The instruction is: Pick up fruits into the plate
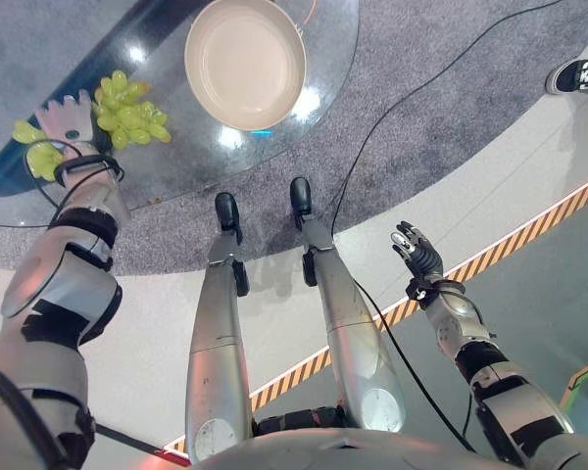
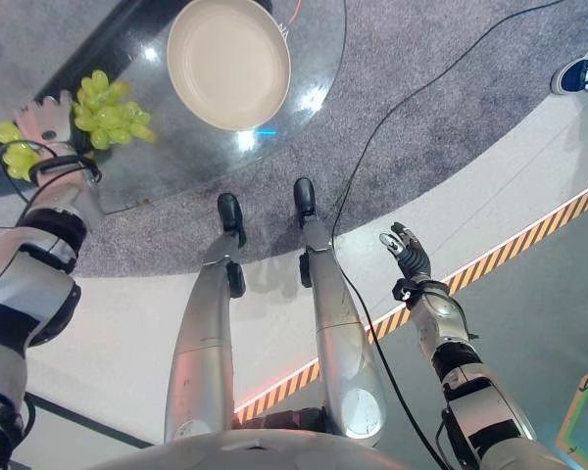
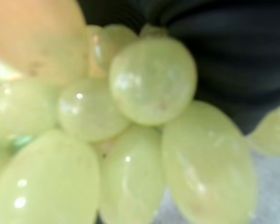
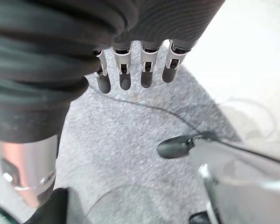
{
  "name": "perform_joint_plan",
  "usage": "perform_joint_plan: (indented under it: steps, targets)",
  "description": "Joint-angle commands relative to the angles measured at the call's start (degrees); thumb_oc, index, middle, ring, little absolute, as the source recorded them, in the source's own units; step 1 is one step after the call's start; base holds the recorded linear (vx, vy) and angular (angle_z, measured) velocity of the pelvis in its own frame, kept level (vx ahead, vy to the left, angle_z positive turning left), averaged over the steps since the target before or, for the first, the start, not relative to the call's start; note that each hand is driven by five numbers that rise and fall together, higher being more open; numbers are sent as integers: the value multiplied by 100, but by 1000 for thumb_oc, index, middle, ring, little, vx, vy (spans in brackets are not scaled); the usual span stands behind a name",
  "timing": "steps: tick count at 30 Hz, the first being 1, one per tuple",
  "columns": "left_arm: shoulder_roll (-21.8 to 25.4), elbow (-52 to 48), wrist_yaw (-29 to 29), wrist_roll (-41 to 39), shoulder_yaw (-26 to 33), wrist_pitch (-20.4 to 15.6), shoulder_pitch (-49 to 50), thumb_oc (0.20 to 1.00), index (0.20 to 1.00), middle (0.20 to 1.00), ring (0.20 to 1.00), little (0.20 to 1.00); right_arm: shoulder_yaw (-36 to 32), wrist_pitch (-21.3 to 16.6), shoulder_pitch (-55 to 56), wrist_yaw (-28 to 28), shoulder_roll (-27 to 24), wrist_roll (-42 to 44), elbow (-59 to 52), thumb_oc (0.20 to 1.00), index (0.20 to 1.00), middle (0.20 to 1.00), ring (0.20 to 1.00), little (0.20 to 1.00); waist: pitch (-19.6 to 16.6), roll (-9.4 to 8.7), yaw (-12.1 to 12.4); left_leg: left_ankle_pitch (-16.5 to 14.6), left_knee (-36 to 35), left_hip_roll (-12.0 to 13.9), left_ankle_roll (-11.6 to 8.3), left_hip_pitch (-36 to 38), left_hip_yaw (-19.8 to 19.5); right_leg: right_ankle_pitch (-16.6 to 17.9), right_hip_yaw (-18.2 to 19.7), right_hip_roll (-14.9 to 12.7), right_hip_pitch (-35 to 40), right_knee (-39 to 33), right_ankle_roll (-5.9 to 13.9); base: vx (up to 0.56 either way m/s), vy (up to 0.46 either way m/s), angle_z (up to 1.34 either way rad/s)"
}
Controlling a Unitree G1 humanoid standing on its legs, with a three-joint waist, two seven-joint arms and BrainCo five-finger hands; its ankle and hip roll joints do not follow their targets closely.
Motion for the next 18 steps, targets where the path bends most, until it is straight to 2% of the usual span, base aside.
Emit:
perform_joint_plan:
  steps: [1,10,13,16,18]
  targets:
    - [-7,-149,80,-240,395,-160,586,200,200,200,200,200,-40,-166,415,79,-142,-34,-342,1000,1000,1000,1000,1000,-59,284,146,-263,-787,-450,211,1133,-334,-358,-79,385,555,294,122,0,0,0]
    - [127,-725,130,-971,807,-1002,1074,200,200,200,200,200,-298,-208,466,123,-168,-180,-388,1000,1000,1000,1000,1000,-59,671,279,-104,-1592,-324,113,2514,-221,-492,-264,48,1780,-137,181,37,4,7]
    - [250,-1203,-81,-1143,999,-1262,1238,200,200,200,200,200,-425,-200,492,126,-171,-211,-471,1000,1000,1000,1000,1000,-59,793,317,-77,-1796,-304,66,2958,-215,-488,-375,-81,2221,-315,208,68,-23,16]
    - [325,-1620,-220,-1261,1170,-1369,1432,200,200,200,200,200,-519,-190,543,126,-145,-307,-608,1000,1000,1000,1000,1000,-79,850,339,-106,-1882,-312,51,3267,-201,-504,-440,-165,2550,-429,225,75,-27,16]
    - [371,-2085,-510,-1463,1387,-1641,1817,200,200,200,200,200,-586,-111,679,104,-146,-371,-853,1000,1000,1000,1000,1000,-325,901,366,-168,-1941,-336,26,3561,-184,-514,-509,-313,2899,-618,244,107,-27,15]
